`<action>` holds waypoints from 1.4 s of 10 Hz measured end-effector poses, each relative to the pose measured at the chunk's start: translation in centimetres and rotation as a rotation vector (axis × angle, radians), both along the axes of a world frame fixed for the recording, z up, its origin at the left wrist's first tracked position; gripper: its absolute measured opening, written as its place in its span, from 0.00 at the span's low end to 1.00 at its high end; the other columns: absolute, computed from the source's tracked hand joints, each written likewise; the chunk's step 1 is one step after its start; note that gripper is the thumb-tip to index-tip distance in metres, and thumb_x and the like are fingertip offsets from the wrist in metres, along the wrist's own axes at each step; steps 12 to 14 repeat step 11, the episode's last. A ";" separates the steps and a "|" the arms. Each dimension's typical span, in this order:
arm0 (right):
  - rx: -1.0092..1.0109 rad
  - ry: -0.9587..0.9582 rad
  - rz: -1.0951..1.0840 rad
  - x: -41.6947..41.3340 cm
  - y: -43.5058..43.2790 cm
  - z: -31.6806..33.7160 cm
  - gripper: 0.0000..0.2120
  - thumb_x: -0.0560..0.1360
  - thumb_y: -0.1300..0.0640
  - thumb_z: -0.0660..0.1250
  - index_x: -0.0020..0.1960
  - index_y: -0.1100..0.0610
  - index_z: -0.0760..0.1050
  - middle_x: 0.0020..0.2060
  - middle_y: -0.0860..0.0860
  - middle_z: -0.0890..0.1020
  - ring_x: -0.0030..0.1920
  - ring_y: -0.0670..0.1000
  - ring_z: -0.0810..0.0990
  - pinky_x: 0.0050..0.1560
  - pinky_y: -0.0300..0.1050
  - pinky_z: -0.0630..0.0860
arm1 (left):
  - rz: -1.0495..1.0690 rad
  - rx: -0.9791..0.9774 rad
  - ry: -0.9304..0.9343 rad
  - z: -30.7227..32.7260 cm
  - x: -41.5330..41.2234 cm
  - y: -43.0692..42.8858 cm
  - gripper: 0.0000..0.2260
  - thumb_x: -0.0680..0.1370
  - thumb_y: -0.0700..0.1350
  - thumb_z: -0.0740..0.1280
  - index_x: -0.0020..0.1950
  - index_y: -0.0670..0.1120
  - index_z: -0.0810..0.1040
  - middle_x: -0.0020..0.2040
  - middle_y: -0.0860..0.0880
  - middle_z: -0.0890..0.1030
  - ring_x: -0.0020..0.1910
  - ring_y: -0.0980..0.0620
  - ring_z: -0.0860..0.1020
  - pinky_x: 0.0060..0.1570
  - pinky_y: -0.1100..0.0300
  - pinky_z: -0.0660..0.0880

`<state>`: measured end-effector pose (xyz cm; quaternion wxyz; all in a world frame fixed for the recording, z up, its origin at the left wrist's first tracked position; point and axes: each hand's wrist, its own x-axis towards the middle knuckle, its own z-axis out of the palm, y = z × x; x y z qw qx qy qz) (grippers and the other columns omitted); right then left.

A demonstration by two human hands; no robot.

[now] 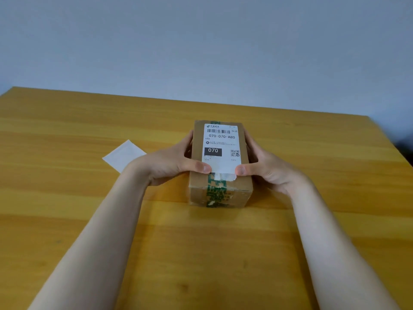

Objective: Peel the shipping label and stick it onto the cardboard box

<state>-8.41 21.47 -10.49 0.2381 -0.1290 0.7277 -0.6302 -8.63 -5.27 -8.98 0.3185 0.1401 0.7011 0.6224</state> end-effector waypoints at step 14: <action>0.289 0.051 -0.522 15.9 -0.8 0.6 0.22 0.87 0.44 0.59 0.76 0.52 0.74 0.74 0.48 0.76 0.72 0.49 0.74 0.67 0.43 0.68 | 0.496 -0.219 0.144 -1.3 16.0 0.2 0.16 0.86 0.56 0.59 0.67 0.52 0.80 0.66 0.51 0.81 0.68 0.51 0.76 0.63 0.57 0.70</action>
